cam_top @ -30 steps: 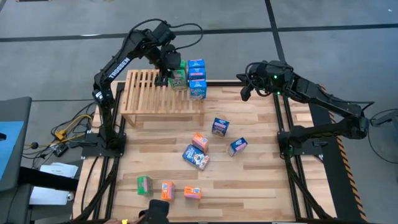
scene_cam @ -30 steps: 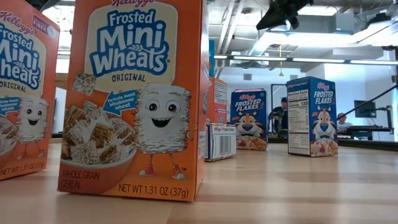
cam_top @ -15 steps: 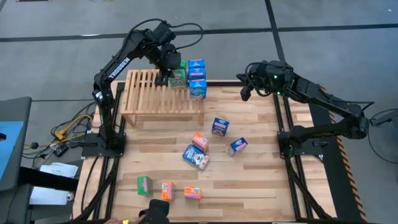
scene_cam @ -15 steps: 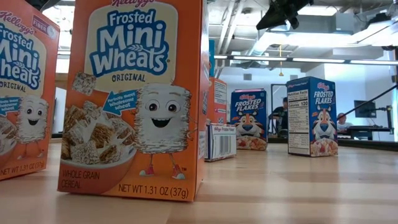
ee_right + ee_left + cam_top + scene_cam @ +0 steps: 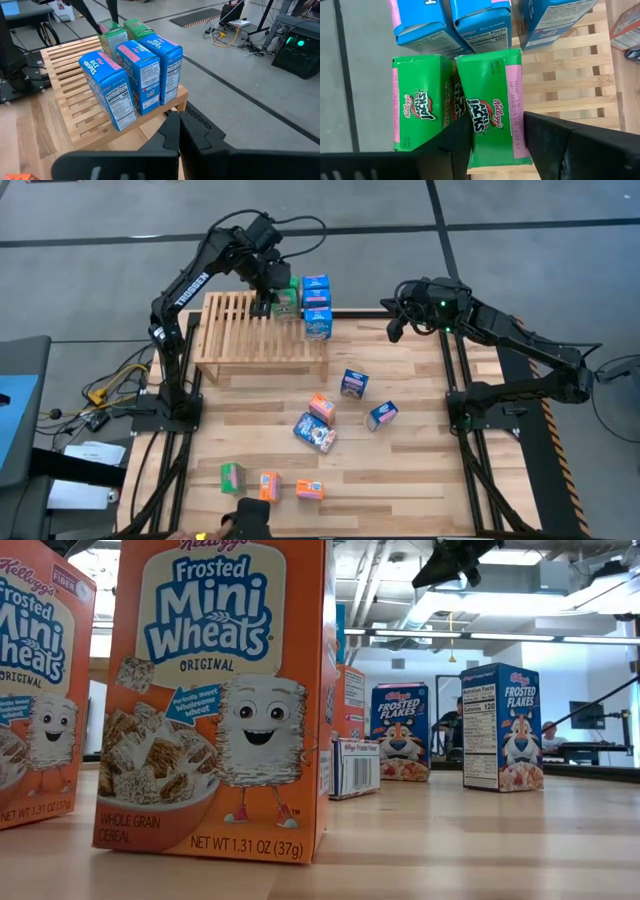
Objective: Stack cereal on shelf
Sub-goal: Put the right green cereal box on the shelf aligned with the other green cereal box
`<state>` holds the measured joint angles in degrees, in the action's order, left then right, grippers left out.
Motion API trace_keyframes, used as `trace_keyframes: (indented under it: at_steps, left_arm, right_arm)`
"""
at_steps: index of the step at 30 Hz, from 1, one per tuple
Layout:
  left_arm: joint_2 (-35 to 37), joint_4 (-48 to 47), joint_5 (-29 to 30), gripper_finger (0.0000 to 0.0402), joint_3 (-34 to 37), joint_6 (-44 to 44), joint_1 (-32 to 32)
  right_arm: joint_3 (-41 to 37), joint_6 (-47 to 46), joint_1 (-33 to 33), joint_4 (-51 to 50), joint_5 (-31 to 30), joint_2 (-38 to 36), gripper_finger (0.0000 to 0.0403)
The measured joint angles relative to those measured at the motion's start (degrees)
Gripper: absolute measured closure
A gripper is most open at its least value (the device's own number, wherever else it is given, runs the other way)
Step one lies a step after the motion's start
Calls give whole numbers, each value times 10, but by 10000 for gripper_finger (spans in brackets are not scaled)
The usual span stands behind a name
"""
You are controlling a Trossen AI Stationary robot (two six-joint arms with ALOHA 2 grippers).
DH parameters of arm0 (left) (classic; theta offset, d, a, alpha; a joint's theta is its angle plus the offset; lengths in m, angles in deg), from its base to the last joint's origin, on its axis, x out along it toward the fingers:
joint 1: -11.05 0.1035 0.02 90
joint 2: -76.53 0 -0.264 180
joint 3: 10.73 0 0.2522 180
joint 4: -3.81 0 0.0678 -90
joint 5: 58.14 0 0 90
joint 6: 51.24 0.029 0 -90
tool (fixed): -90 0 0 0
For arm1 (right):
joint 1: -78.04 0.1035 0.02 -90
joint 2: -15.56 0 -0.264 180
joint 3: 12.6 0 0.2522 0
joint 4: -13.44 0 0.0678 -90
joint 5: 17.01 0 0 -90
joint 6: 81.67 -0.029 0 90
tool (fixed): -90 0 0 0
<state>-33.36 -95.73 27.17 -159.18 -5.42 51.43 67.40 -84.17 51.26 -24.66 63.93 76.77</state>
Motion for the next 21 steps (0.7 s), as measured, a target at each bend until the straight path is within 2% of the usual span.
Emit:
trace_keyframes:
  at_steps: [9,21]
  left_arm:
    - [0,4,0,215,0,-15,0]
    - [0,8,-3,211,0,-46,0]
  right_arm:
    - [0,1,0,0,0,0,386]
    - [0,1,0,0,0,0,386]
